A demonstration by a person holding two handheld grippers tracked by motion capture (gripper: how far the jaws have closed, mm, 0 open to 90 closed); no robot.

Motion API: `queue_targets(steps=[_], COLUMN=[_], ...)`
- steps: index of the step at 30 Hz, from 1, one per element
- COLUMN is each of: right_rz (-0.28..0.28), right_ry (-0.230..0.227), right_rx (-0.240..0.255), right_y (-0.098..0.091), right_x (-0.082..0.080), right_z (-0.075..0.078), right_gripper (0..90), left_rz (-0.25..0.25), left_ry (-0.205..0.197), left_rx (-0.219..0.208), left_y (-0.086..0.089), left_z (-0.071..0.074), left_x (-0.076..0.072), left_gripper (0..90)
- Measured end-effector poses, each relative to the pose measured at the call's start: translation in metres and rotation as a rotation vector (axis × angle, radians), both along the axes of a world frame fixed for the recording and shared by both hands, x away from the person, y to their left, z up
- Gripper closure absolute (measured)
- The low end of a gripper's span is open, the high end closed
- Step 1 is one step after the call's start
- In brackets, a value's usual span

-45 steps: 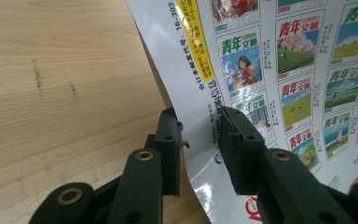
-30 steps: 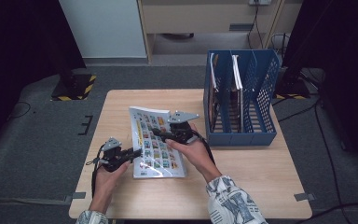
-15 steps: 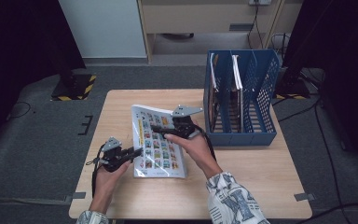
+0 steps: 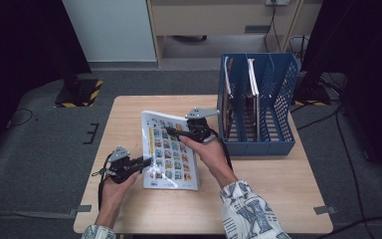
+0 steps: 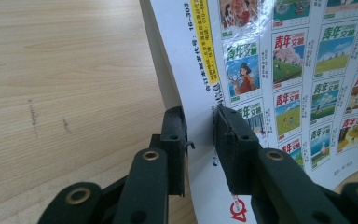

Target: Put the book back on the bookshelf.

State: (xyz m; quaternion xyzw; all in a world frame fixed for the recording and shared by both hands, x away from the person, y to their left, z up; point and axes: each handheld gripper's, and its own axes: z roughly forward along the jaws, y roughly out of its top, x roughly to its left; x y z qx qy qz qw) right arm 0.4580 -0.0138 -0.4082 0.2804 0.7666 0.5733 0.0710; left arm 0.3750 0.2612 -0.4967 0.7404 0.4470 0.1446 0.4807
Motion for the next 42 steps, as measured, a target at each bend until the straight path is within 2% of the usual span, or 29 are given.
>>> queue_targets(steps=[12, 16, 18, 19, 21, 23, 25, 28, 30, 31, 34, 38, 40, 42], right_rz=[-0.003, -0.007, -0.006, -0.003, 0.002, 0.003, 0.008, 0.011, 0.014, 0.016, 0.015, 0.011, 0.007, 0.008], right_ry=[-0.006, -0.02, -0.028, -0.032, -0.037, -0.038, -0.046, -0.053, -0.057, -0.07, -0.085, -0.112, -0.12, -0.141], right_rx=[0.005, 0.021, 0.024, 0.026, 0.025, 0.025, 0.025, 0.027, 0.029, 0.031, 0.036, 0.047, 0.048, 0.057], right_y=[-0.001, -0.004, -0.005, -0.005, -0.005, -0.005, -0.004, -0.003, -0.003, -0.004, -0.004, -0.005, -0.005, -0.007], right_x=[0.001, 0.001, 0.0, 0.0, -0.001, -0.001, -0.002, -0.003, -0.003, -0.005, -0.006, -0.009, -0.009, -0.012], right_z=[-0.001, -0.001, 0.001, 0.001, 0.001, 0.001, 0.002, 0.002, 0.003, 0.004, 0.006, 0.009, 0.011, 0.015], right_gripper=[73.2, 73.6, 73.7, 73.7, 73.7, 73.7, 73.7, 73.8, 73.8, 73.8, 73.8, 73.9, 73.9, 73.9], left_rz=[0.003, 0.012, 0.022, 0.036, 0.031, 0.037, 0.037, 0.059, 0.067, 0.076, 0.098, 0.123, 0.129, 0.154], left_ry=[0.0, -0.02, -0.035, -0.053, -0.054, -0.057, -0.06, -0.055, -0.057, -0.056, -0.048, -0.008, -0.005, 0.005], left_rx=[0.024, 0.021, 0.037, 0.065, 0.058, 0.047, 0.043, 0.045, 0.036, 0.03, 0.031, 0.028, 0.04, 0.055], left_y=[-0.001, -0.003, -0.004, -0.004, -0.003, -0.005, -0.006, -0.005, -0.003, -0.001, 0.003, 0.01, 0.013, 0.018], left_z=[0.001, 0.003, 0.004, 0.004, 0.003, 0.002, 0.001, 0.0, 0.0, 0.0, -0.001, -0.004, -0.006, -0.008], left_x=[0.0, -0.001, -0.002, -0.003, -0.003, -0.002, -0.002, -0.001, 0.0, 0.0, 0.001, 0.005, 0.005, 0.005], left_gripper=[71.3, 71.1, 69.1, 68.9, 68.2, 57.3, 51.5, 37.5, 36.7, 29.4, 21.2, 9.0, 4.3, 3.3])
